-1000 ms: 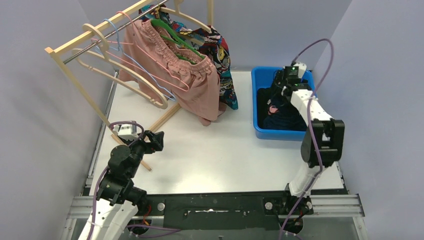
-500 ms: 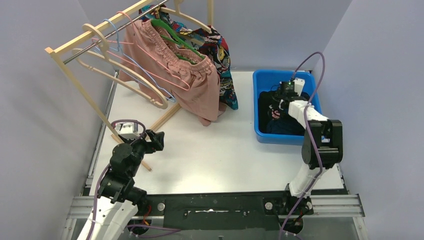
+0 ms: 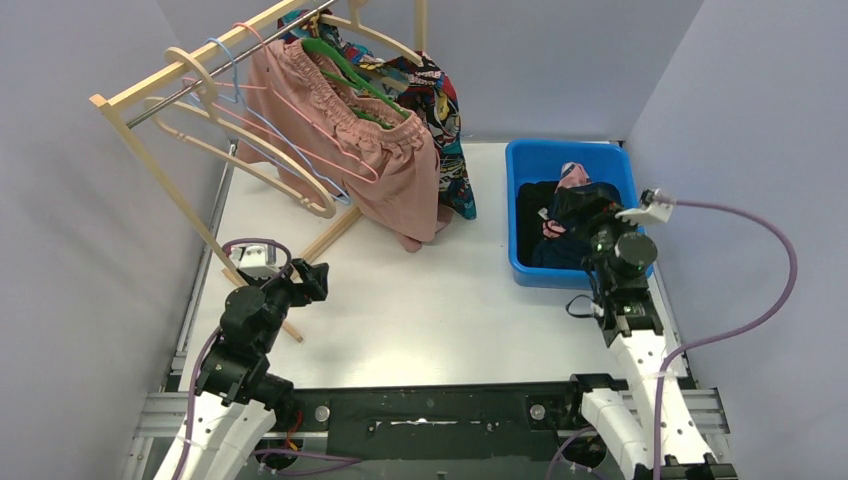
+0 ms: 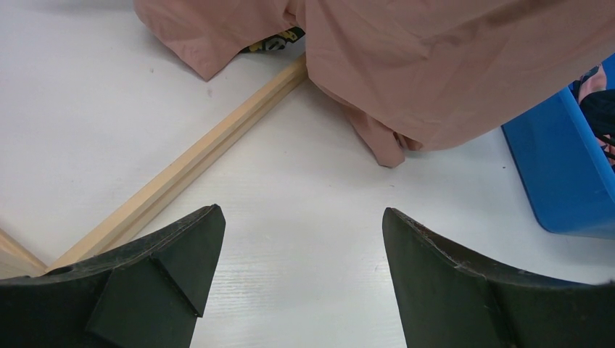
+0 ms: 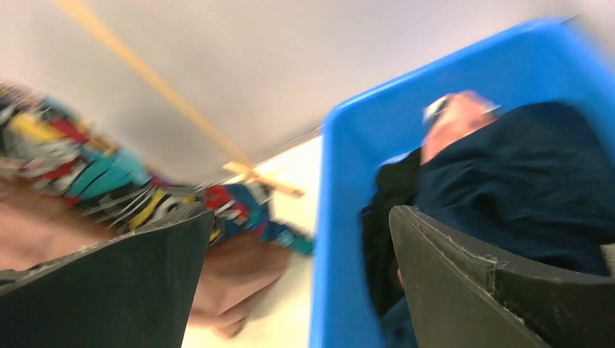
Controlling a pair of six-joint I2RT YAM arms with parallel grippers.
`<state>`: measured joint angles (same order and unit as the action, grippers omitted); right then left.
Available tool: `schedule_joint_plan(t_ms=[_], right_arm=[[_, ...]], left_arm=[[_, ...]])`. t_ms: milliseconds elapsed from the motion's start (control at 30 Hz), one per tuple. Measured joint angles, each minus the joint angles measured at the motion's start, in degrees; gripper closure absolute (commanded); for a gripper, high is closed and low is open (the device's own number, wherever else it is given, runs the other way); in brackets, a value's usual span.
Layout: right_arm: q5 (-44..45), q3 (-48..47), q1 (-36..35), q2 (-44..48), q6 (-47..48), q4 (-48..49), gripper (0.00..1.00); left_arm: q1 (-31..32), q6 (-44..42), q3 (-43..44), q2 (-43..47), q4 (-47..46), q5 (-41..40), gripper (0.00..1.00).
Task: Remove the shorts from the hanger
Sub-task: Place the shorts in the basket.
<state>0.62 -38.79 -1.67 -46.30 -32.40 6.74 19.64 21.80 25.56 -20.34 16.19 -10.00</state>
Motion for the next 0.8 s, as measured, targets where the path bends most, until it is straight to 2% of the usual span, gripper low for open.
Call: schedule_joint_plan(t_ms=[100, 167, 333, 433, 500, 600, 800], right_arm=[[-7.7, 7.2, -1.4, 3.3, -5.1, 5.7, 0.02], [-12.2, 9.2, -2.6, 3.2, -5.7, 5.6, 0.02], [-22.7, 5.1, -4.1, 1.2, -3.0, 3.1, 0.0], [-26.3, 2.5, -6.4, 0.9, -1.8, 5.1, 0.02], [-26.7, 2.5, -9.9, 0.9, -0.7, 7.2, 0.02], [-24.1, 3.2, -19.6, 0.9, 3.6, 9.4, 0.02], [-11.8, 1.0, -37.3, -3.8, 16.9, 7.4, 0.02]], left_arm=[[-0.2, 0.0, 0.0, -0.2, -0.1, 0.0, 0.2], [-0.3, 0.0, 0.0, -0.5, -0.1, 0.1, 0.2], [-0.3, 0.0, 0.0, -0.6, -0.1, 0.3, 0.2], [-0.3, 0.0, 0.0, -0.6, -0.1, 0.4, 0.2], [-0.3, 0.0, 0.0, -0.6, -0.1, 0.4, 0.2], [-0.3, 0.0, 0.0, -0.6, -0.1, 0.4, 0.2], [-0.3, 0.0, 0.0, -0.8, -0.1, 1.0, 0.2]])
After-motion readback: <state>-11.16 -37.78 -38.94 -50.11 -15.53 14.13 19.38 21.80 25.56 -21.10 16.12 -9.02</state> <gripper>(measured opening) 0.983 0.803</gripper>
